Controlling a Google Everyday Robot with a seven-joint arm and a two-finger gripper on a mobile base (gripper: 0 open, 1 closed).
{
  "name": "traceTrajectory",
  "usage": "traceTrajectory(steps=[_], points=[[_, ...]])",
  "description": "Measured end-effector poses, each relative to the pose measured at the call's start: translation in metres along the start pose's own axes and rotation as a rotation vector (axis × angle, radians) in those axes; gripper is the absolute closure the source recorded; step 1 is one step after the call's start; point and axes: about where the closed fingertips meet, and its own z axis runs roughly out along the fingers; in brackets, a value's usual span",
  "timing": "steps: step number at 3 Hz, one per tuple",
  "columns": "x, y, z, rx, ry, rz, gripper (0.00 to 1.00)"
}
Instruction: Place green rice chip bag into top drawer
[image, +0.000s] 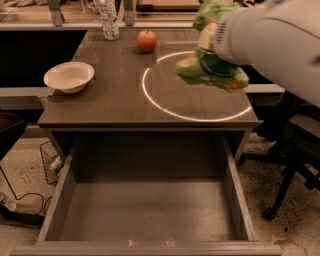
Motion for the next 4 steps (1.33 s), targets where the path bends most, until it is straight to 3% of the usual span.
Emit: traceTrajectory(steps=[1,2,3,4], points=[[0.051,-0.041,-0.089,-0.009,-0.02,-0.053,1.0],[0.051,-0.041,-0.089,-0.009,-0.02,-0.053,1.0],[0.082,-0.037,-0.076,-0.043,0.015,-0.083,1.0],[0.132,-0.033,-0.064,-0.119,0.062,-0.121,1.0]])
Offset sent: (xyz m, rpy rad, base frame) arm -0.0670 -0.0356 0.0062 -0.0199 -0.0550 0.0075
